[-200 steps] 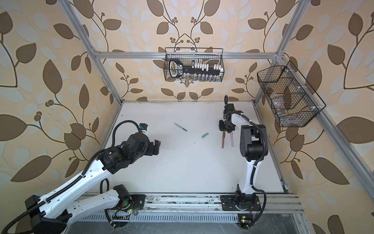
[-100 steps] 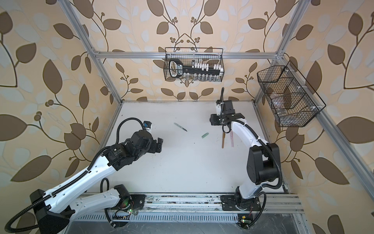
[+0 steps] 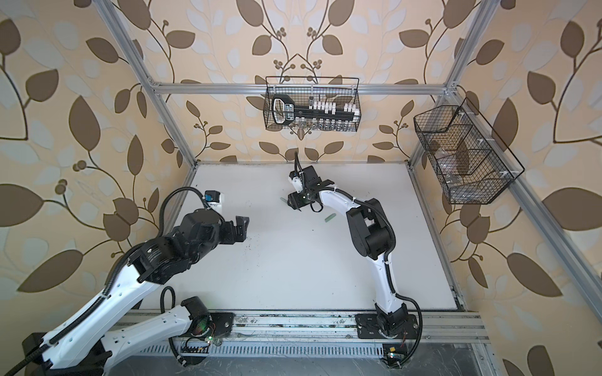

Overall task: Insert pens into pen caps
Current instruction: Move the pen to the center of the table.

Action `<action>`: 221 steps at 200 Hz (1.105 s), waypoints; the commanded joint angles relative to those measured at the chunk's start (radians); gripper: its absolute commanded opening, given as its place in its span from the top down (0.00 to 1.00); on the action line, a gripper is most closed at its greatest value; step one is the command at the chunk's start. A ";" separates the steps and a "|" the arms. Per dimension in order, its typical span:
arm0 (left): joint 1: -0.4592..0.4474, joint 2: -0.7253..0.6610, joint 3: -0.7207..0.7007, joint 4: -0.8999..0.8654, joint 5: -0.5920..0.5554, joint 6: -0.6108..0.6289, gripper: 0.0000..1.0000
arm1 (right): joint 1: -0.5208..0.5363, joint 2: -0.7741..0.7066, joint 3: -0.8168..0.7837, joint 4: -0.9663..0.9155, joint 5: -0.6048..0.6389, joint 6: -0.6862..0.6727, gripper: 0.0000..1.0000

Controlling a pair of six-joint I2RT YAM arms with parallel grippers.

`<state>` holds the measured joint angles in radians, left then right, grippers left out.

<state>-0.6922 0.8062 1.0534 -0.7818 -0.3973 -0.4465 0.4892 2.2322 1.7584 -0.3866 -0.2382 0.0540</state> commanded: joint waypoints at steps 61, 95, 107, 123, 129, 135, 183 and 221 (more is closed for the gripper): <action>0.010 -0.059 -0.002 -0.097 -0.015 -0.046 0.01 | 0.028 0.189 0.249 -0.130 0.017 0.006 0.36; 0.010 -0.056 0.003 -0.098 -0.012 -0.037 0.01 | 0.028 0.211 0.253 -0.139 -0.012 0.017 0.35; 0.010 -0.052 0.002 -0.097 -0.015 -0.035 0.01 | 0.028 0.211 0.250 -0.142 -0.053 0.030 0.36; 0.010 -0.046 -0.004 -0.094 -0.013 -0.028 0.01 | 0.035 0.203 0.224 -0.131 -0.102 0.024 0.36; 0.010 -0.041 -0.003 -0.096 -0.014 -0.028 0.01 | 0.040 0.202 0.214 -0.127 -0.100 0.015 0.36; 0.010 -0.037 -0.006 -0.097 -0.017 -0.029 0.01 | 0.044 0.204 0.212 -0.128 -0.096 0.008 0.36; 0.010 -0.027 -0.011 -0.096 -0.022 -0.027 0.01 | 0.052 0.234 0.227 -0.141 -0.088 -0.001 0.36; 0.010 -0.031 -0.013 -0.099 -0.032 -0.022 0.01 | 0.056 0.245 0.251 -0.171 -0.083 -0.015 0.38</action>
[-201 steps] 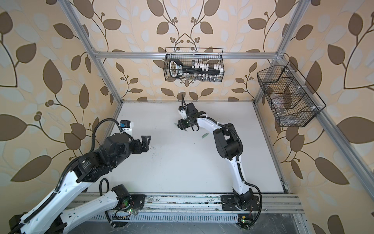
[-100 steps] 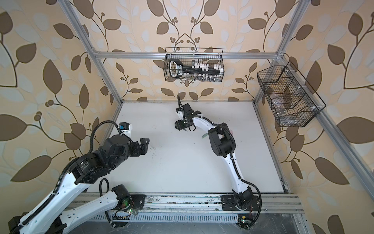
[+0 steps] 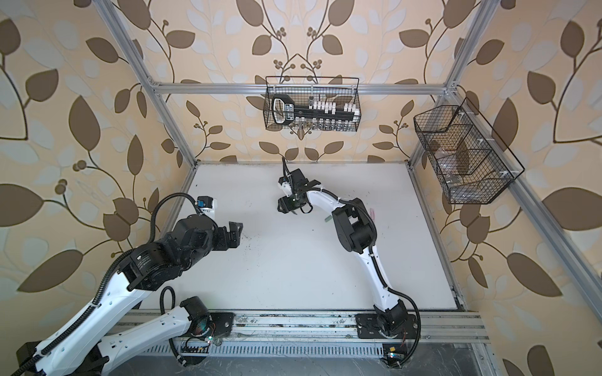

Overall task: Insert pens into pen caps
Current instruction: Move the pen to the center of the table.

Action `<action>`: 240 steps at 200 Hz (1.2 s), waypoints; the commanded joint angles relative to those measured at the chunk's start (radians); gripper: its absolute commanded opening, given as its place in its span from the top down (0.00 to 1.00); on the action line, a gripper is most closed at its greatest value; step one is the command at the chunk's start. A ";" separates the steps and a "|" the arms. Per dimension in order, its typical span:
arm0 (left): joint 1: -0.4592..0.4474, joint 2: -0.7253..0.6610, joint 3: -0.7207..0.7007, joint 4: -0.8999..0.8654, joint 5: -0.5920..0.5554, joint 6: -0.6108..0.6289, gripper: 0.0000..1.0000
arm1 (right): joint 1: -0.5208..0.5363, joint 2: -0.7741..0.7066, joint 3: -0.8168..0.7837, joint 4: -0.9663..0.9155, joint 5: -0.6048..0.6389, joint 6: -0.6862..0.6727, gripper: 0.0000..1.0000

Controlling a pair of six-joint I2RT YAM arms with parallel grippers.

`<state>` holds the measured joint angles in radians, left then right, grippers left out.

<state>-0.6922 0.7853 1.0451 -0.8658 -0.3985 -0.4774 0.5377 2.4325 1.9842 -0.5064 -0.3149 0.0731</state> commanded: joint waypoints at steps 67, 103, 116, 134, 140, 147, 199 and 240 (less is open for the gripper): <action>0.010 -0.007 -0.004 0.002 -0.037 0.020 0.01 | 0.065 0.048 -0.006 -0.078 0.041 -0.089 0.53; 0.010 -0.002 -0.003 0.007 -0.039 0.026 0.01 | 0.082 0.037 -0.021 -0.107 0.054 -0.121 0.62; 0.010 0.002 -0.007 0.010 -0.039 0.026 0.01 | 0.093 0.023 -0.046 -0.102 0.068 -0.133 0.65; 0.009 0.007 -0.007 0.014 -0.039 0.028 0.01 | 0.109 0.009 -0.074 -0.100 0.091 -0.149 0.69; 0.010 0.009 -0.005 0.016 -0.036 0.030 0.01 | 0.114 0.004 -0.080 -0.101 0.099 -0.153 0.71; 0.010 0.012 -0.004 0.016 -0.034 0.030 0.01 | 0.119 -0.001 -0.086 -0.104 0.104 -0.157 0.72; 0.010 0.014 0.004 0.014 -0.033 0.034 0.01 | 0.144 -0.065 -0.173 -0.122 0.120 -0.192 0.79; 0.011 0.016 -0.008 0.034 -0.044 0.054 0.01 | 0.153 -0.188 -0.347 -0.085 0.050 -0.247 0.79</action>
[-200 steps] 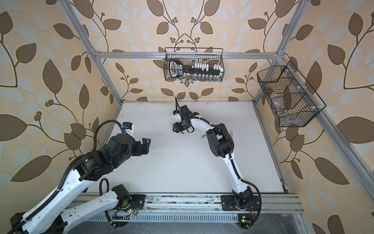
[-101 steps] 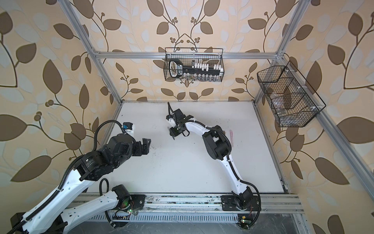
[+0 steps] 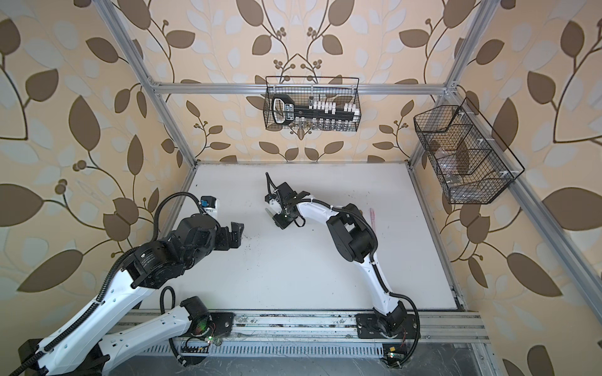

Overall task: Insert pens into pen caps
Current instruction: Move the pen to the center of the table.

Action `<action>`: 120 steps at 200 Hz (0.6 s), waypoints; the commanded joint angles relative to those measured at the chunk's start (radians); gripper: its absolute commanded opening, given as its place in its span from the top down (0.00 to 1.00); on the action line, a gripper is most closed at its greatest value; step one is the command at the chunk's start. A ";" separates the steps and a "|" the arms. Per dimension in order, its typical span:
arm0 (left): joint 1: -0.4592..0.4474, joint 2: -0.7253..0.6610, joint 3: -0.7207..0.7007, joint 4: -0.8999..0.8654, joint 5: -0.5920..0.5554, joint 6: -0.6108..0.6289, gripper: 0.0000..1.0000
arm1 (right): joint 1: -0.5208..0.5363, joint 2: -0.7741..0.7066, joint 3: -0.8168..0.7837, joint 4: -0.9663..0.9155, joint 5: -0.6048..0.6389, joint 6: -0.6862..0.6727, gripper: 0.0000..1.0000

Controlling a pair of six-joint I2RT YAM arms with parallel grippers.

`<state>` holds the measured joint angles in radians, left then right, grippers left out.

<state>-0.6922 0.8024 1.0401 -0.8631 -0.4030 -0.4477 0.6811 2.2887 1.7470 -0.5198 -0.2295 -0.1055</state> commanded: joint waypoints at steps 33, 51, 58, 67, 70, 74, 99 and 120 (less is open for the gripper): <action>0.010 0.040 -0.003 0.045 -0.075 0.042 0.01 | 0.015 -0.138 -0.263 -0.019 -0.079 -0.083 0.75; 0.010 0.067 -0.001 0.075 -0.063 0.056 0.01 | 0.020 -0.170 -0.319 0.007 -0.072 -0.080 0.70; 0.010 0.075 -0.004 0.091 -0.060 0.064 0.01 | 0.021 -0.181 -0.338 0.019 -0.064 -0.074 0.68; 0.010 0.087 -0.010 0.115 -0.060 0.075 0.01 | 0.021 -0.196 -0.358 0.044 -0.052 -0.059 0.65; 0.011 0.092 -0.011 0.121 -0.061 0.078 0.01 | 0.020 -0.202 -0.364 0.052 -0.047 -0.053 0.64; 0.011 0.098 -0.011 0.132 -0.063 0.083 0.01 | 0.018 -0.211 -0.371 0.062 -0.045 -0.046 0.63; 0.023 0.162 -0.011 0.211 -0.069 0.127 0.01 | -0.014 -0.286 -0.419 0.124 -0.047 0.029 0.58; 0.086 0.242 -0.003 0.310 0.025 0.163 0.01 | -0.067 -0.410 -0.532 0.210 -0.067 0.135 0.53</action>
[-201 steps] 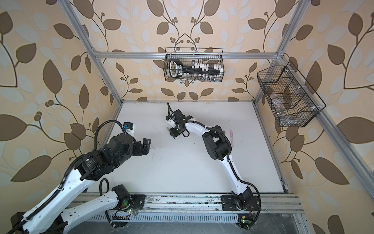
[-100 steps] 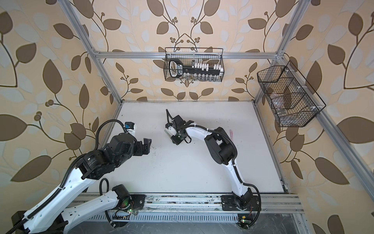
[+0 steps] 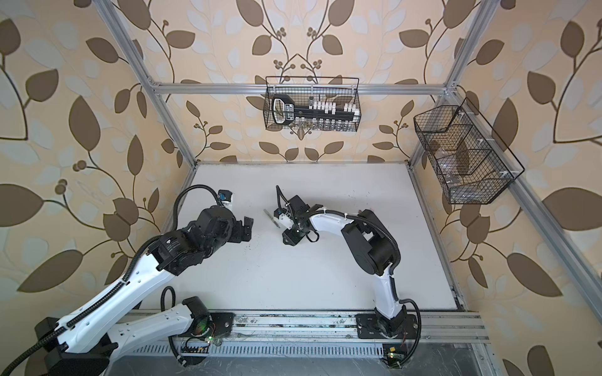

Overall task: Insert pens into pen caps
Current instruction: Move the pen to the center of the table.

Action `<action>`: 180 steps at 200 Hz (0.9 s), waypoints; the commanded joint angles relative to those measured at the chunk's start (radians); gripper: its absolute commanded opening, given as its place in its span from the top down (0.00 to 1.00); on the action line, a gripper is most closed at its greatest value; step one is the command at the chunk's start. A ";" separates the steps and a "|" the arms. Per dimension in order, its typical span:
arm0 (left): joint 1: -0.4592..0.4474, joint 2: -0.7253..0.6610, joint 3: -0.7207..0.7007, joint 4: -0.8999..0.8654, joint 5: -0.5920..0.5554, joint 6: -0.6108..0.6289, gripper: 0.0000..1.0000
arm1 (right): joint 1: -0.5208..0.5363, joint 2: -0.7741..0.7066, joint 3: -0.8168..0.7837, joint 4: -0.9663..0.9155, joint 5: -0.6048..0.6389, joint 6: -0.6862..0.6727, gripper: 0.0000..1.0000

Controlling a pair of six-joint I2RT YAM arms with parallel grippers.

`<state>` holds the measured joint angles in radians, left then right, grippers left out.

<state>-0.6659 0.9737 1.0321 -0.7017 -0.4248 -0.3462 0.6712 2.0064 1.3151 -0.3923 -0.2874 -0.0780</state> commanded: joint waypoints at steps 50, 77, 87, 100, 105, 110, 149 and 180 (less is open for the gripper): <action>0.227 0.427 0.159 0.266 0.379 0.165 0.01 | -0.112 -0.504 -0.453 0.274 -0.024 0.325 0.47; 0.251 0.679 0.317 0.218 0.478 0.224 0.01 | -0.093 -0.671 -0.568 0.288 0.017 0.395 0.45; 0.258 0.758 0.379 0.174 0.475 0.235 0.01 | -0.087 -0.732 -0.613 0.303 0.017 0.409 0.44; 0.274 0.845 0.451 0.138 0.480 0.233 0.01 | -0.087 -0.806 -0.664 0.314 0.034 0.435 0.41; 0.280 0.878 0.473 0.128 0.494 0.236 0.01 | -0.088 -0.830 -0.681 0.314 0.036 0.443 0.41; 0.283 0.910 0.496 0.119 0.509 0.238 0.01 | -0.093 -0.851 -0.697 0.314 0.041 0.452 0.41; 0.286 1.082 0.622 0.079 0.583 0.248 0.01 | -0.110 -0.980 -0.789 0.333 0.062 0.508 0.37; 0.291 1.155 0.664 0.063 0.565 0.252 0.01 | -0.111 -1.002 -0.804 0.331 0.059 0.518 0.37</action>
<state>-0.3824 2.1052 1.6344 -0.5941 0.1078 -0.1242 0.5625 1.0214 0.5285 -0.0837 -0.2428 0.4088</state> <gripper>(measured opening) 0.988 0.629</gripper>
